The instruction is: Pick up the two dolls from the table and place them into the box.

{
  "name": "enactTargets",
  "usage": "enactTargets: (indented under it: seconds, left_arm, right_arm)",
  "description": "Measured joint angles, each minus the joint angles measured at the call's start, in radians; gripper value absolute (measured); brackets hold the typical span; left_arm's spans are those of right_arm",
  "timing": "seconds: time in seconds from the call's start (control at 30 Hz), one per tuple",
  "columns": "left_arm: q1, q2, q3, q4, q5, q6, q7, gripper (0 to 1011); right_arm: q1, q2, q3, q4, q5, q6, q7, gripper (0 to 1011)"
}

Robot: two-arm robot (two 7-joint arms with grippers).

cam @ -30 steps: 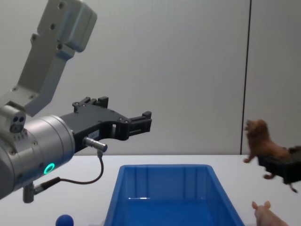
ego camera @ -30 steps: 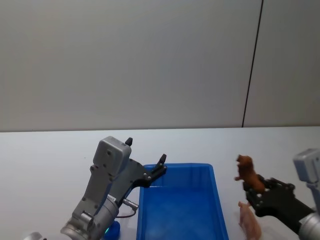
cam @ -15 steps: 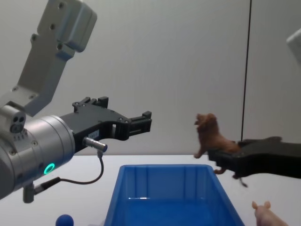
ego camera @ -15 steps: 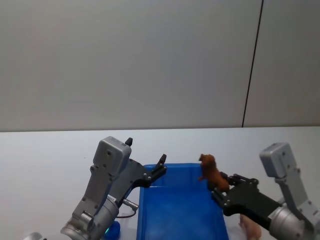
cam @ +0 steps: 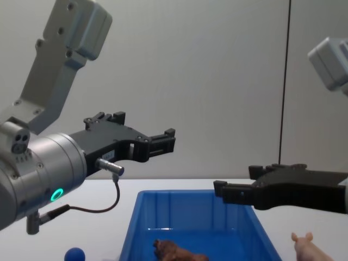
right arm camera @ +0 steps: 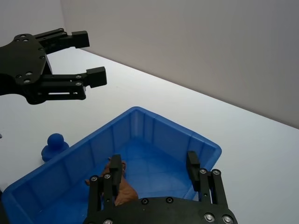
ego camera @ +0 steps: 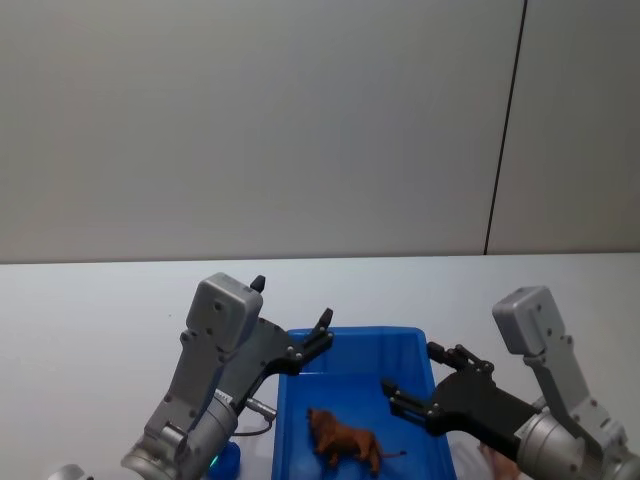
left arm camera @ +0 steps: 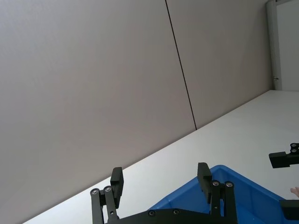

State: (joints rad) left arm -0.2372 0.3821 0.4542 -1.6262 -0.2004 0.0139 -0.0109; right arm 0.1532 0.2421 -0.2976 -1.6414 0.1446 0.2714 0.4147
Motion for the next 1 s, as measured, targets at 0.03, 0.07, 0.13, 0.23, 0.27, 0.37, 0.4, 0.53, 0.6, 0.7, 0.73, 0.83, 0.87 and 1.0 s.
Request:
enactTargets:
  seconds: [0.03, 0.07, 0.13, 0.23, 0.27, 0.37, 0.4, 0.53, 0.6, 0.7, 0.73, 0.83, 0.87, 1.0]
  left_arm:
    - [0.0, 0.0, 0.0, 0.0, 0.0, 0.0, 0.0, 1001]
    - [0.0, 0.0, 0.0, 0.0, 0.0, 0.0, 0.0, 1001]
    - [0.0, 0.0, 0.0, 0.0, 0.0, 0.0, 0.0, 1001]
    - [0.0, 0.0, 0.0, 0.0, 0.0, 0.0, 0.0, 1001]
    - [0.0, 0.0, 0.0, 0.0, 0.0, 0.0, 0.0, 1001]
    - [0.0, 0.0, 0.0, 0.0, 0.0, 0.0, 0.0, 1001]
    - [0.0, 0.0, 0.0, 0.0, 0.0, 0.0, 0.0, 1001]
    - [0.0, 0.0, 0.0, 0.0, 0.0, 0.0, 0.0, 1001]
    - [0.0, 0.0, 0.0, 0.0, 0.0, 0.0, 0.0, 1001]
    - [0.0, 0.0, 0.0, 0.0, 0.0, 0.0, 0.0, 1001]
    - [0.0, 0.0, 0.0, 0.0, 0.0, 0.0, 0.0, 1001]
    - [0.0, 0.0, 0.0, 0.0, 0.0, 0.0, 0.0, 1001]
    - [0.0, 0.0, 0.0, 0.0, 0.0, 0.0, 0.0, 1001]
    - [0.0, 0.0, 0.0, 0.0, 0.0, 0.0, 0.0, 1001]
  right_arm:
    - [0.0, 0.0, 0.0, 0.0, 0.0, 0.0, -0.005, 852]
    - [-0.001, 0.0, 0.0, 0.0, 0.0, 0.0, -0.008, 868]
    - [-0.006, 0.003, 0.001, -0.002, 0.002, 0.0, -0.02, 901]
    - [-0.012, 0.007, 0.003, -0.008, 0.005, 0.0, -0.036, 979]
    - [-0.015, 0.009, 0.004, -0.011, 0.006, -0.001, -0.041, 991]
    - [-0.029, 0.019, 0.01, -0.028, 0.013, -0.003, -0.07, 1001]
    - [-0.033, 0.021, 0.012, -0.032, 0.015, -0.004, -0.077, 1001]
    - [-0.052, 0.033, 0.02, -0.054, 0.024, -0.007, -0.115, 1001]
    - [-0.064, 0.041, 0.026, -0.069, 0.032, -0.009, -0.141, 1001]
    - [-0.078, 0.048, 0.032, -0.082, 0.038, -0.009, -0.168, 1001]
    - [-0.086, 0.054, 0.036, -0.093, 0.042, -0.01, -0.186, 1001]
    - [-0.103, 0.064, 0.045, -0.111, 0.049, -0.009, -0.222, 1001]
    - [-0.106, 0.066, 0.047, -0.115, 0.051, -0.009, -0.233, 1001]
    - [-0.125, 0.077, 0.057, -0.134, 0.059, -0.006, -0.273, 1001]
